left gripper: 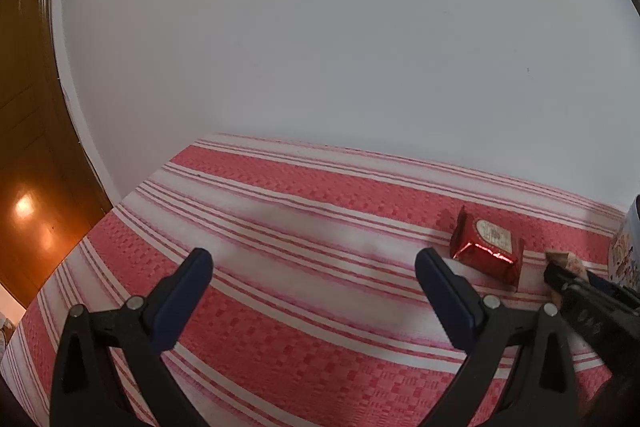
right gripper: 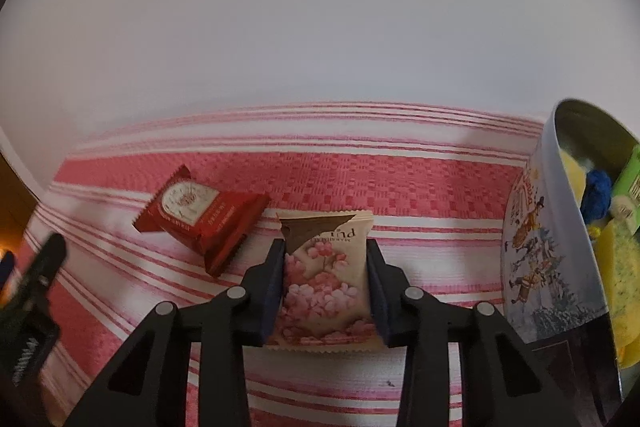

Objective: Organize objects

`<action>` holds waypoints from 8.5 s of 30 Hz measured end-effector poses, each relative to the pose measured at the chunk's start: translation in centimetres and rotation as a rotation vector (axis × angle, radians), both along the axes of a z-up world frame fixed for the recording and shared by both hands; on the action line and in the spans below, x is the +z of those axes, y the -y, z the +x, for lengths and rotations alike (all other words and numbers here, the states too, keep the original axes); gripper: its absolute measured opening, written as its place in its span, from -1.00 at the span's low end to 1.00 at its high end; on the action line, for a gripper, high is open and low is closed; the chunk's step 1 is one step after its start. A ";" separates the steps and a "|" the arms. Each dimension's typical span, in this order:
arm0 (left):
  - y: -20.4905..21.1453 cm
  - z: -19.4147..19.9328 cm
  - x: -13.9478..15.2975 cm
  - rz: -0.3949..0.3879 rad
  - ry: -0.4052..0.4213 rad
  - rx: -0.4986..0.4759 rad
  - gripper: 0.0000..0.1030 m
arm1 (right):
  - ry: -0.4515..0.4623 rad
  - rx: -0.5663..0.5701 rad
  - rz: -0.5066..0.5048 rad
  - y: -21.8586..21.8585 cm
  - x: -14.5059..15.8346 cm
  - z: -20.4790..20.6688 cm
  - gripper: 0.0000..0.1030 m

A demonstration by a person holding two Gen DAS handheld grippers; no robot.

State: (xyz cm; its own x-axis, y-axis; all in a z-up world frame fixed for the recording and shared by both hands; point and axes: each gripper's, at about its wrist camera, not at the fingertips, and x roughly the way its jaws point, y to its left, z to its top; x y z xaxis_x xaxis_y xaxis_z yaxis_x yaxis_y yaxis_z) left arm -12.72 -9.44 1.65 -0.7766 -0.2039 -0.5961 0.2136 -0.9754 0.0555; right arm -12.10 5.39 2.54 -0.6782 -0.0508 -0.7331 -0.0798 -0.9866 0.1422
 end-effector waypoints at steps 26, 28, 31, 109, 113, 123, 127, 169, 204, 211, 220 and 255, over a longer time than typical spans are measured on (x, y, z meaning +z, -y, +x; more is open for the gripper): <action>-9.1 -5.8 -1.6 -0.048 0.137 -0.246 0.99 | -0.283 -0.137 0.113 -1.2 4.1 2.1 -0.21; -9.3 -6.7 -1.9 -0.028 0.171 -0.249 0.99 | -0.275 -0.137 0.107 -1.3 4.0 1.9 -0.21; -9.9 -8.0 -2.6 -0.010 0.222 -0.258 0.89 | -0.268 -0.136 0.107 -0.9 4.0 1.7 -0.21; -4.0 7.6 0.6 0.049 -0.106 -0.071 0.12 | -0.373 -0.079 0.189 -2.8 4.8 15.2 -0.21; -4.5 8.0 0.5 0.040 -0.108 -0.076 0.12 | -0.379 -0.082 0.194 -3.6 4.6 16.0 -0.21; -6.2 9.8 0.5 0.022 -0.120 -0.094 0.12 | -0.411 -0.090 0.227 -5.0 4.8 17.9 -0.21; -6.9 10.3 0.6 0.027 -0.131 -0.111 0.12 | -0.431 -0.102 0.238 -6.1 5.1 18.6 -0.21; -21.1 10.3 3.6 0.130 -0.164 -0.440 0.12 | -0.492 -0.327 0.166 -21.6 6.8 20.1 -0.21; -29.6 5.7 2.1 0.048 0.011 -0.483 0.96 | -0.391 -0.199 0.046 -27.0 4.9 13.5 0.56; -27.3 7.7 3.2 0.083 -0.078 -0.484 0.99 | -0.506 -0.236 0.065 -26.6 5.6 16.0 0.69; -24.2 9.5 3.4 0.052 -0.196 -0.388 0.99 | -0.609 -0.333 0.120 -26.0 6.3 19.3 0.69; -20.1 15.3 3.3 0.024 -0.345 -0.335 0.99 | -0.730 -0.507 0.250 -21.7 6.5 26.5 0.92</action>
State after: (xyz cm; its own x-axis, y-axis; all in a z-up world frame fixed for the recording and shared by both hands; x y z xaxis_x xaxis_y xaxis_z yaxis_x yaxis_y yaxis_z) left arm 2.62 10.67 4.99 -0.9506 0.1016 -0.2933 -0.1105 -0.9938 0.0137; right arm 14.37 27.07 9.08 -0.8743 0.4811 -0.0641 -0.4854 -0.8668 0.1146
